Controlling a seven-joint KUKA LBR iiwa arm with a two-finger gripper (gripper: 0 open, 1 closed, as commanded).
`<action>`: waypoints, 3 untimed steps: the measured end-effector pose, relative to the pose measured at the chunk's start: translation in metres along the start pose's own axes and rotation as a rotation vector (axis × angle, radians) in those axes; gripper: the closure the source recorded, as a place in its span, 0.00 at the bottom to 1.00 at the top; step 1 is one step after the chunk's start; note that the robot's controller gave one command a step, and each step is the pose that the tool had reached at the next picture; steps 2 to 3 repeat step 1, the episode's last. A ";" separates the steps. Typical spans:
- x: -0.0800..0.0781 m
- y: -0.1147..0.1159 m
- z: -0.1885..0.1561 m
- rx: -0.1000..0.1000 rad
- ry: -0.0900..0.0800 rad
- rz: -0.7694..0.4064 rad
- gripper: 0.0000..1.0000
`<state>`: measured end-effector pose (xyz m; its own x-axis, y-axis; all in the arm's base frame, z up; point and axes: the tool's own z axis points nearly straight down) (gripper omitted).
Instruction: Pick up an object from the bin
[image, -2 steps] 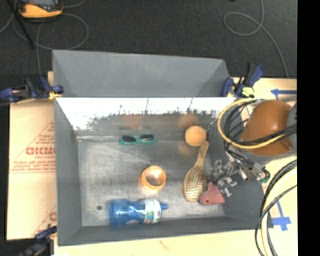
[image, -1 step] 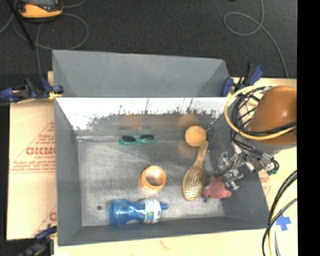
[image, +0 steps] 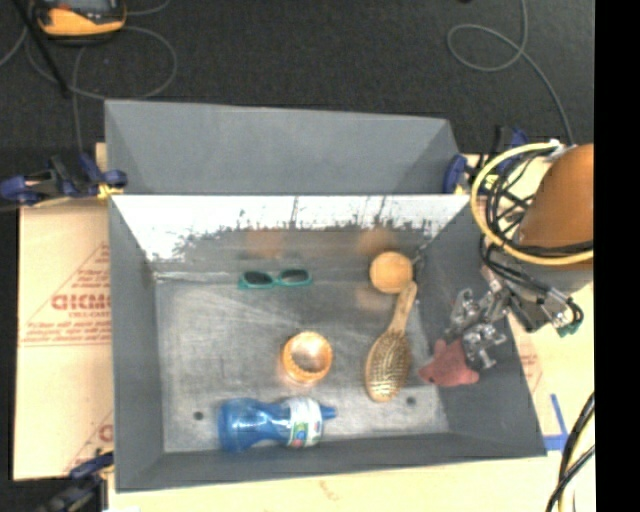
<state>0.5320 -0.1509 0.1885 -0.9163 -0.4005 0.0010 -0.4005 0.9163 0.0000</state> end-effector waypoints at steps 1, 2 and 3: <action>0.004 -0.002 -0.061 0.001 -0.001 0.018 1.00; 0.004 -0.002 -0.061 0.001 -0.001 0.018 1.00; 0.004 -0.002 -0.061 0.001 -0.001 0.018 1.00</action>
Offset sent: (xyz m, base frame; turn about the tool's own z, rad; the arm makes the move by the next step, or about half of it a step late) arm 0.0109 0.0054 0.1415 0.0940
